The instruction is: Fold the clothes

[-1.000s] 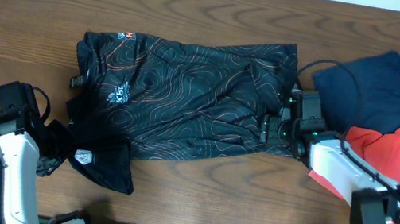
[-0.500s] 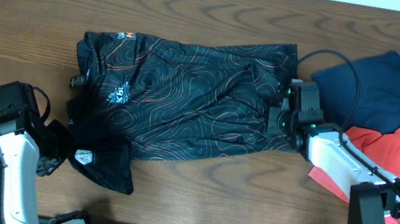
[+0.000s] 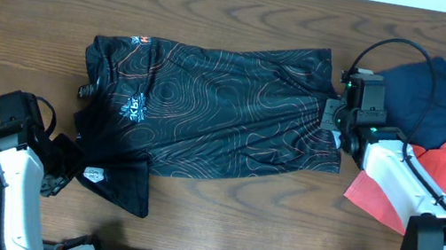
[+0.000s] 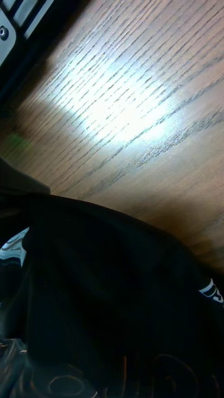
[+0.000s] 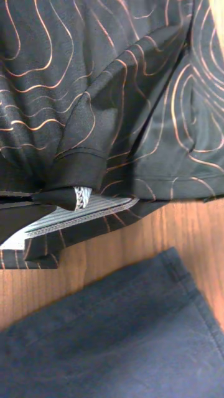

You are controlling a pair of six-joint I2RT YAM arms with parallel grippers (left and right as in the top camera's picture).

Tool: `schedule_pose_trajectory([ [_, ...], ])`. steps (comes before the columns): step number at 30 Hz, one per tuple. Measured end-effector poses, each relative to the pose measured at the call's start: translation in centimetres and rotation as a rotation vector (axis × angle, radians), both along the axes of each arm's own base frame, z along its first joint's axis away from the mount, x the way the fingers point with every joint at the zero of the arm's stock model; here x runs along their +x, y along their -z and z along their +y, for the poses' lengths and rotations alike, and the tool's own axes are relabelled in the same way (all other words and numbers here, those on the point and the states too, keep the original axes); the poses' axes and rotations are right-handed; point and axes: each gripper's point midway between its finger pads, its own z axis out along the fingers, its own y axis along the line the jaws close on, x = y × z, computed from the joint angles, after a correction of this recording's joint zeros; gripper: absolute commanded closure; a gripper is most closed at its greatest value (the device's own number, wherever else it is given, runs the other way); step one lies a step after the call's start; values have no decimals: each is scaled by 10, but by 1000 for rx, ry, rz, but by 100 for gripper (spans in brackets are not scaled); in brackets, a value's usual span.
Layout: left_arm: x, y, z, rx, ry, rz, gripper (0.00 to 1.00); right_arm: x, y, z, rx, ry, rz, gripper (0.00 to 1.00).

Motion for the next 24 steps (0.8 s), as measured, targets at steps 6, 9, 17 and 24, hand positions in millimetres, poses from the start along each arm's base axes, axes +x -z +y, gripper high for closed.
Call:
schedule_pose_trajectory([
  [6, 0, 0, 0, 0, 0, -1, 94, 26, -24, 11, 51, -23, -142, 99],
  [9, 0, 0, 0, -2, 0, 0, 94, 47, -50, 16, 80, -30, -273, 96],
  [17, 1, 0, 0, -2, 0, -4, 94, 48, -53, 17, 101, -17, -279, 23],
  [24, 1, 0, 0, -2, 0, -4, 94, -1, -1, 8, 38, -31, 10, 9],
])
